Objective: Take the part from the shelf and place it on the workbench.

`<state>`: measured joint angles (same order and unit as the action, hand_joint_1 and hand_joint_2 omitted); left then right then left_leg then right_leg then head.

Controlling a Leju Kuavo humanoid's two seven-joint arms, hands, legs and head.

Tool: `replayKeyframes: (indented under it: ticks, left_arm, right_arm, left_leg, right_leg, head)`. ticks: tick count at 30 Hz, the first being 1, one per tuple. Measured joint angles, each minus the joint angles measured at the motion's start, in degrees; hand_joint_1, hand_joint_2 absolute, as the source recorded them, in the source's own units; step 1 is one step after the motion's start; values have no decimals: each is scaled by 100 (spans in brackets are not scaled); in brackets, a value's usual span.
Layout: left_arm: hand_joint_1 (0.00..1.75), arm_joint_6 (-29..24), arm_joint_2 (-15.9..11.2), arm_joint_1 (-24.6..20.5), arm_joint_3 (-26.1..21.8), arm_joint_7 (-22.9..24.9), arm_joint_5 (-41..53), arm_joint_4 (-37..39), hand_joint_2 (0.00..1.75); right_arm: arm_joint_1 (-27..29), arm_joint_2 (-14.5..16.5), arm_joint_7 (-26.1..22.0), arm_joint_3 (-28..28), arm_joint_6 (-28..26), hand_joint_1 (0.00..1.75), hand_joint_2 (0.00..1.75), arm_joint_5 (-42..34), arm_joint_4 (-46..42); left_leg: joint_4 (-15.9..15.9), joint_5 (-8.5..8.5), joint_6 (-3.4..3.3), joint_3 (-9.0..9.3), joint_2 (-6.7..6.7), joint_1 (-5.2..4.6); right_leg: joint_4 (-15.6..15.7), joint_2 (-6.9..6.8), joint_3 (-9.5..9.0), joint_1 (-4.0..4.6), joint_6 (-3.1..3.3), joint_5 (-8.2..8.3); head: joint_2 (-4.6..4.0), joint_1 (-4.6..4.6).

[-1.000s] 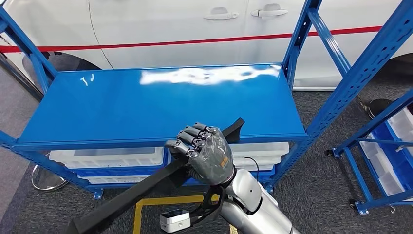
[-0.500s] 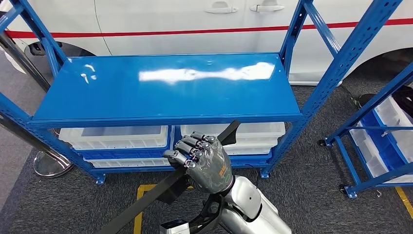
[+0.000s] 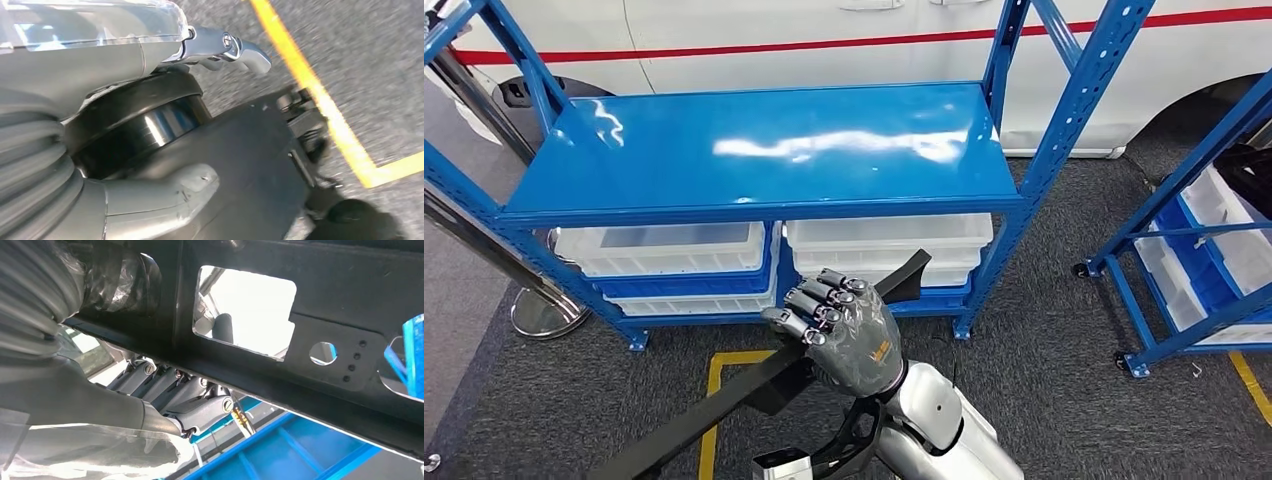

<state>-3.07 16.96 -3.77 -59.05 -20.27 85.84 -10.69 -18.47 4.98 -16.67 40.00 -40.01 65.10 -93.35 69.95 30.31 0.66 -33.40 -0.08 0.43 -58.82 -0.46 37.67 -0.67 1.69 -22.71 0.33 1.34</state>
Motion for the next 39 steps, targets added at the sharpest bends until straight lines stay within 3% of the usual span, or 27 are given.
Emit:
replayKeyframes:
  ticks: [2,3,4,6,7,9,11,12,13,14,15,17,18,20,22,24,26,27,28,29,30,31,32,34,36,37,39]
  left_arm:
    - [0,4,0,29,20,2,3,0,175]
    - [0,5,0,47,30,-4,4,0,175]
    - [0,7,0,61,38,-11,7,0,175]
    - [0,7,3,81,44,-26,11,1,175]
    - [0,7,6,80,45,-30,12,1,175]
    - [0,7,11,73,47,-39,8,2,175]
    - [0,7,11,66,48,-49,-1,2,175]
    - [0,7,11,63,48,-57,-5,2,175]
    - [0,7,11,59,48,-65,-8,2,175]
    - [0,7,11,54,48,-73,-10,2,175]
    - [0,8,12,49,48,-79,-13,2,175]
    - [0,10,22,42,47,-87,-19,2,175]
    - [0,13,26,40,46,-92,-23,2,175]
    - [0,20,28,40,45,-108,-30,1,175]
    - [0,30,20,41,45,-118,-24,0,175]
    - [0,44,9,35,46,-113,-8,-1,175]
    - [0,51,-2,17,48,-83,12,-3,175]
    - [0,51,-9,7,49,-56,27,-4,175]
    - [0,54,-16,-2,51,-30,44,-4,175]
    - [0,58,-23,-5,54,0,61,-4,175]
    - [0,65,-28,-1,59,26,81,-4,175]
    - [0,74,-30,6,68,45,96,-4,175]
    - [0,85,-31,17,80,60,109,-3,175]
    - [0,96,-29,37,106,69,125,-3,175]
    - [0,93,-29,46,126,61,145,-3,175]
    - [0,90,-28,44,134,52,156,-3,175]
    - [0,72,-26,41,148,32,170,-2,175]
  right_arm:
    - [1,0,13,-11,-1,175,175,19,-14]
    - [0,0,26,-15,-1,175,175,31,-24]
    - [-1,0,40,-17,-1,175,175,50,-33]
    - [1,-4,76,-19,-1,175,175,87,-40]
    - [1,-8,91,-21,-1,175,175,97,-42]
    - [1,-19,111,-24,-1,175,175,97,-42]
    - [2,-29,117,-23,-1,175,175,90,-37]
    - [4,-37,121,-22,-1,175,175,89,-29]
    - [4,-45,131,-21,-1,175,175,93,-19]
    - [4,-53,143,-20,-1,175,175,98,-9]
    - [1,-58,155,-18,-1,175,175,103,-1]
    - [-15,-63,173,-11,-1,175,175,112,4]
    - [-26,-64,182,-7,-1,175,175,116,7]
    - [-43,-65,206,-1,-1,175,175,124,18]
    - [-51,-65,219,3,-1,175,175,125,38]
    - [-51,-64,220,5,0,175,175,133,53]
    - [-31,-64,214,6,1,175,175,167,60]
    - [-13,-64,204,5,1,175,175,189,63]
    - [6,-65,192,3,1,175,175,207,64]
    - [24,-66,178,-2,0,175,175,217,65]
    - [39,-65,160,-10,-1,175,175,217,63]
    - [49,-64,141,-19,-1,175,175,213,56]
    - [56,-63,121,-29,-1,175,175,205,44]
    - [67,-62,84,-47,-1,175,175,194,17]
    - [83,-61,60,-60,-1,175,175,197,8]
    - [95,-60,53,-66,-1,175,175,200,8]
    - [128,-60,29,-77,-1,175,175,187,10]
  left_leg:
    - [-907,-4,-55,625,-9,-20]
    - [-1231,50,-79,814,-16,-33]
    - [-1408,90,-99,889,-23,-47]
    - [-1460,-9,-160,813,-13,-35]
    - [-1472,-74,-209,762,2,-23]
    - [-1477,-219,-300,634,39,-12]
    - [-1446,-345,-345,457,54,-36]
    - [-1424,-406,-349,355,59,-48]
    - [-1400,-461,-349,255,61,-62]
    - [-1375,-511,-346,161,62,-74]
    - [-1352,-555,-343,83,59,-87]
    - [-1317,-629,-318,-24,55,-106]
    - [-1310,-668,-290,-52,55,-102]
    - [-1325,-756,-222,-78,56,-85]
    - [-1300,-704,-163,-121,38,-85]
    - [-928,-290,-100,-257,17,-76]
    - [-189,220,-15,-439,13,-38]
    - [115,321,27,-471,13,-13]
    - [266,293,68,-428,13,14]
    - [185,145,111,-276,14,46]
    - [-99,-31,157,-37,15,84]
    - [-481,-111,214,228,8,108]
    - [-867,-119,229,470,-8,117]
    - [-1246,4,172,650,-38,95]
    - [-1260,-32,30,582,-36,81]
    - [-1255,-85,-42,531,-26,76]
    - [-1258,-224,-192,396,2,70]
  right_leg:
    - [-3,6,106,17,-47,130]
    - [13,5,128,23,-74,198]
    - [41,2,138,28,-104,268]
    - [95,9,158,33,-169,349]
    - [35,18,195,32,-199,246]
    - [-434,33,344,25,-242,-280]
    - [-1208,33,522,25,-264,-775]
    - [-1497,33,551,27,-266,-843]
    - [-1599,33,490,30,-257,-780]
    - [-1491,34,323,39,-232,-641]
    - [-1179,38,52,54,-185,-498]
    - [-346,38,-541,94,-68,-462]
    - [-41,39,-732,114,-30,-507]
    - [206,36,-835,136,-5,-527]
    - [293,4,-800,94,28,-398]
    - [360,-35,-705,39,57,-254]
    - [346,-47,-537,29,59,-133]
    - [327,-52,-447,21,43,-78]
    - [298,-56,-356,7,20,-28]
    - [251,-56,-261,-17,-10,12]
    - [190,-55,-167,-45,-44,43]
    - [124,-49,-72,-62,-81,70]
    - [57,-41,11,-69,-122,99]
    - [-6,-28,103,-50,-197,180]
    - [3,-25,131,-58,-266,263]
    - [-27,-22,165,-71,-294,199]
    - [-365,-11,296,-91,-328,-241]
  head:
    - [0,-2]
    - [0,-3]
    - [0,-3]
    - [0,-4]
    - [0,-5]
    - [0,-8]
    - [0,-8]
    - [0,-8]
    - [0,-8]
    - [0,-8]
    - [0,-8]
    - [0,-5]
    - [0,-5]
    - [0,-8]
    - [0,-9]
    - [0,-5]
    - [0,-3]
    - [0,-3]
    - [0,-4]
    - [0,-4]
    - [0,-4]
    - [0,-1]
    - [0,-1]
    - [0,-2]
    - [0,-6]
    - [0,-6]
    - [0,-7]
